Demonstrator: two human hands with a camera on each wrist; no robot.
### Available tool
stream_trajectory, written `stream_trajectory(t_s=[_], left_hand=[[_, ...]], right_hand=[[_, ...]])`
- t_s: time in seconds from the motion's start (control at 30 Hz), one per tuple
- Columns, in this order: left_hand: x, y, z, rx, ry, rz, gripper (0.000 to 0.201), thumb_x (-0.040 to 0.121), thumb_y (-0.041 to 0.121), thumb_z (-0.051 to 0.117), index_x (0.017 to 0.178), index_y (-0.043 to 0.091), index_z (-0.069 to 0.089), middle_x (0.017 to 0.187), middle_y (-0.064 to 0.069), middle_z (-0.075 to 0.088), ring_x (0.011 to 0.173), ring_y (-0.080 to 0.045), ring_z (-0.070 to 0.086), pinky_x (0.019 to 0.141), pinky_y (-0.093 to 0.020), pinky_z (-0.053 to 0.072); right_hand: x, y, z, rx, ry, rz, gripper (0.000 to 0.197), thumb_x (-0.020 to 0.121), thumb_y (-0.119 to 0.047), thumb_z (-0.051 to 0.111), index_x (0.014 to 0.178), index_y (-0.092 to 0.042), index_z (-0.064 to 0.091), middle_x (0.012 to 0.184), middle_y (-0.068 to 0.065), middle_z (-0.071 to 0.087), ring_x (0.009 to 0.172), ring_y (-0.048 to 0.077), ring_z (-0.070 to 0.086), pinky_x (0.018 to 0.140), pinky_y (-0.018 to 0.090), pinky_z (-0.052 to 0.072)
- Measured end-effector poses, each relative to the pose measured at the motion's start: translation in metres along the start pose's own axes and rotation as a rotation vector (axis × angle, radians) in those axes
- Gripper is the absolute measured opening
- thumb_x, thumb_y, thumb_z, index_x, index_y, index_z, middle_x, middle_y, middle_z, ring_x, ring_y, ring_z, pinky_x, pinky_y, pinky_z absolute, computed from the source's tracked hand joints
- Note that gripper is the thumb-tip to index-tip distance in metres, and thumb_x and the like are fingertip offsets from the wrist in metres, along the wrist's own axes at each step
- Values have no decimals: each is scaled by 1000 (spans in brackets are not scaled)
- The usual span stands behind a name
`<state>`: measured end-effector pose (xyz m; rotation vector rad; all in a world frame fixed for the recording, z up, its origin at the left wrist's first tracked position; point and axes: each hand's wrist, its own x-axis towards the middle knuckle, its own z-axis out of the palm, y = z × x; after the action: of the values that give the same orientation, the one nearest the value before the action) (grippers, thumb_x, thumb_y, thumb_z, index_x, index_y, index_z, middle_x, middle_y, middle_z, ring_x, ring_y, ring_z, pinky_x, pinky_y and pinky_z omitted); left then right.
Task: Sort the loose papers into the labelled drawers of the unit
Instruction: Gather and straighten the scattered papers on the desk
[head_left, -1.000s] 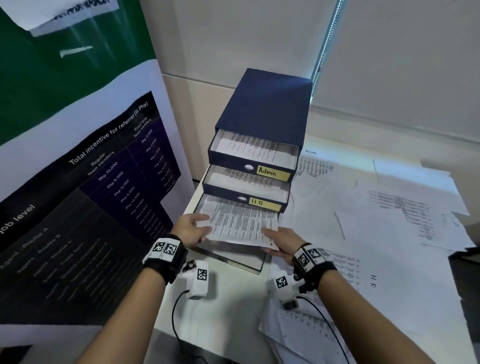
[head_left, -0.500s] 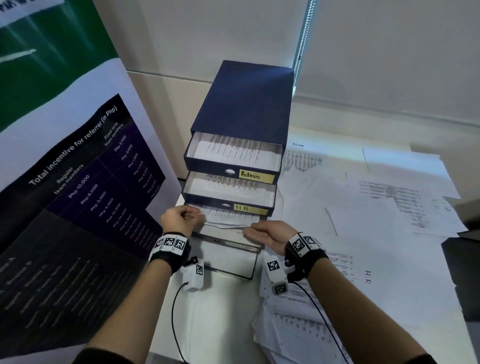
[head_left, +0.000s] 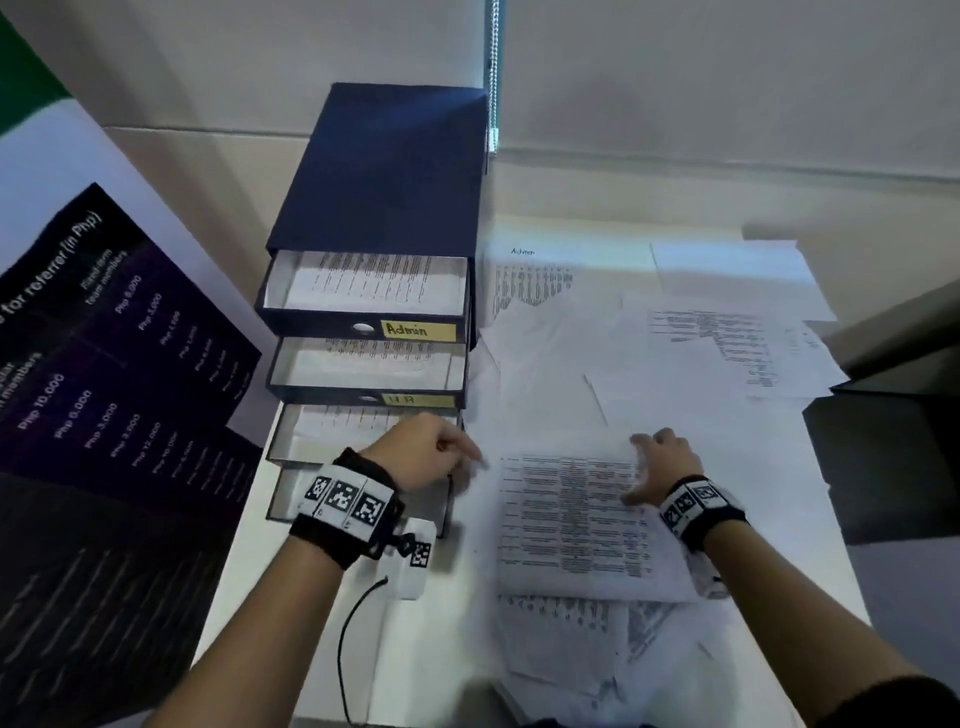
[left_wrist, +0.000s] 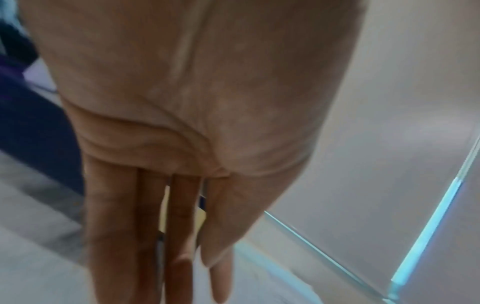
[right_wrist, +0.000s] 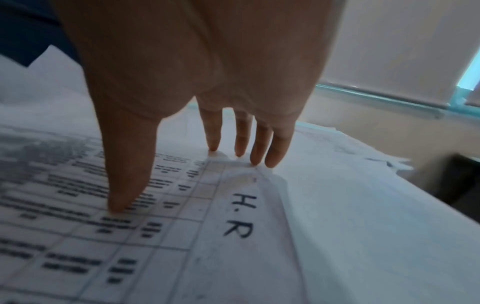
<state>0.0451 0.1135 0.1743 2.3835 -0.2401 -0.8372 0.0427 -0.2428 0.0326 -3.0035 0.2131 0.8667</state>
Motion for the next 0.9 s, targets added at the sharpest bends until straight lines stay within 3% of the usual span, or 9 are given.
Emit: stream_trajectory(t_s=[0.07,0.13,0.27,0.37,0.5,0.57,0.63,0.77,0.9], left_hand=[[19,17,23,13,6,68,28,98,11,52,109,23,75,97,7,72,69,7,60,62,-5,41],[42,27,49,91,53,91,28,96,12,55,118,21,71,105,1,70,84,-6,63,76,-15,49],[85,34,98,174,28,75,49,90,13,62,137,21,55,133,-6,53,123,-24,53,104,-34,45],[107,38,125,234,-11,54,63,87,15,67,145,19,44,143,-8,42,132,-28,44,108,-39,42],[122,49,145,316,38,79,83,80,34,78,150,18,35,149,-8,37,138,-29,38,113,-43,36],[122,60,151,285,82,157,90,77,45,80,150,19,36,152,-6,38,142,-26,34,119,-39,24],[118,70,148,204,117,201,74,78,48,79,139,18,51,143,-6,51,135,-24,44,116,-36,23],[85,85,114,-237,172,142,36,84,45,75,98,12,69,92,-5,73,84,-21,70,78,-38,58],[40,72,67,-643,317,105,36,82,37,79,107,11,70,92,0,76,81,-13,72,71,-33,58]], right_hand=[[2,-2,-4,-91,-2,-54,74,59,-64,81,122,-33,56,129,3,47,119,24,46,100,39,44],[0,-5,-7,-135,-39,-105,59,65,-63,78,114,-35,61,127,1,48,119,24,47,102,40,42],[0,7,2,64,-2,-3,105,51,-51,91,137,-29,36,136,7,36,124,31,43,97,48,46],[0,27,4,293,-38,90,102,48,-40,95,132,-23,38,129,11,47,117,34,53,95,45,51],[-7,39,-8,274,-79,-90,26,71,-31,81,86,-19,63,87,4,64,90,25,62,72,26,46],[-16,35,-23,316,-2,-252,18,74,-27,79,70,-15,66,74,2,64,78,21,60,64,23,36],[-31,32,-51,438,140,-418,21,73,-24,83,71,-9,68,72,3,65,71,17,58,63,25,34],[-65,36,-130,823,419,-468,21,75,-29,83,93,-23,73,78,-13,69,72,-2,60,71,9,43],[-73,50,-159,986,551,-304,69,66,-50,85,127,-35,56,102,-15,66,95,-1,62,85,17,46]])
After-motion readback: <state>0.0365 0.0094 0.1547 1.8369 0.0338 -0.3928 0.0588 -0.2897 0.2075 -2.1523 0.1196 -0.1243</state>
